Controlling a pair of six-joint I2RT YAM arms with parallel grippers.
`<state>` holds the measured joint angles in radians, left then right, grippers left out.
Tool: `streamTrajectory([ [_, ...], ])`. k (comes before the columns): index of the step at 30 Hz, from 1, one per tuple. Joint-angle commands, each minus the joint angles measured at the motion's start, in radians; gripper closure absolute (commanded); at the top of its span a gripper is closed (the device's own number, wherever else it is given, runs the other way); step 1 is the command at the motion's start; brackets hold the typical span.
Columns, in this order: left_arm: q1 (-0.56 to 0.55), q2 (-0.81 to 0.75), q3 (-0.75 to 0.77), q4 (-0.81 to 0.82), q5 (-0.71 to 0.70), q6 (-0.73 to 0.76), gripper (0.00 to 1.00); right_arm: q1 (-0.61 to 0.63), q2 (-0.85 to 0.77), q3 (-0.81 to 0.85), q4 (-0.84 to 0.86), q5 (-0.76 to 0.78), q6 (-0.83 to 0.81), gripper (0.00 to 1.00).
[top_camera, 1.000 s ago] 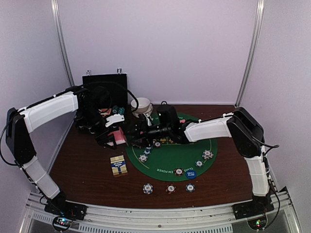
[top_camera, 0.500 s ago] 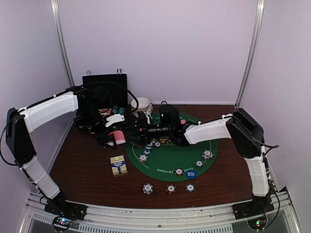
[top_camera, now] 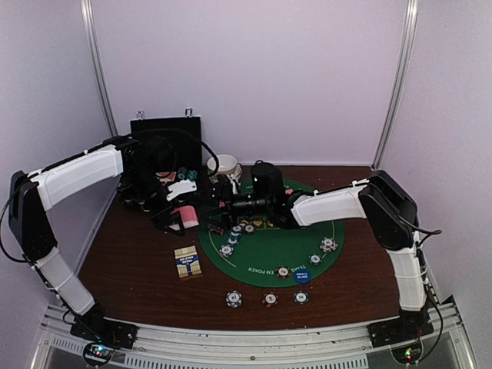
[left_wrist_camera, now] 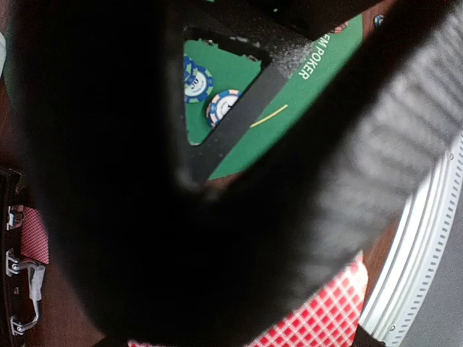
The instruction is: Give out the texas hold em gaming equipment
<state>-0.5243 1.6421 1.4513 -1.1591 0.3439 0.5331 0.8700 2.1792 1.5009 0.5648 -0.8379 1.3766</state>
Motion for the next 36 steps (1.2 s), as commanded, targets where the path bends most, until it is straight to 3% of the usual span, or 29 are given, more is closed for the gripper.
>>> streamTrajectory([
  [1,0.000,-0.020,0.000,0.014,0.006,0.016,1.00,0.011,0.009,0.014,0.047,-0.009,0.012,0.26],
  [13,0.000,-0.012,0.021,0.014,0.022,0.008,1.00,0.039,0.073,0.083,0.033,-0.033,0.028,0.27],
  [28,0.000,-0.006,0.029,0.013,0.032,0.005,1.00,0.060,0.162,0.227,-0.121,-0.066,-0.015,0.30],
  [36,0.000,-0.013,0.020,0.013,0.027,0.010,1.00,0.015,0.085,0.111,-0.148,-0.058,-0.061,0.37],
])
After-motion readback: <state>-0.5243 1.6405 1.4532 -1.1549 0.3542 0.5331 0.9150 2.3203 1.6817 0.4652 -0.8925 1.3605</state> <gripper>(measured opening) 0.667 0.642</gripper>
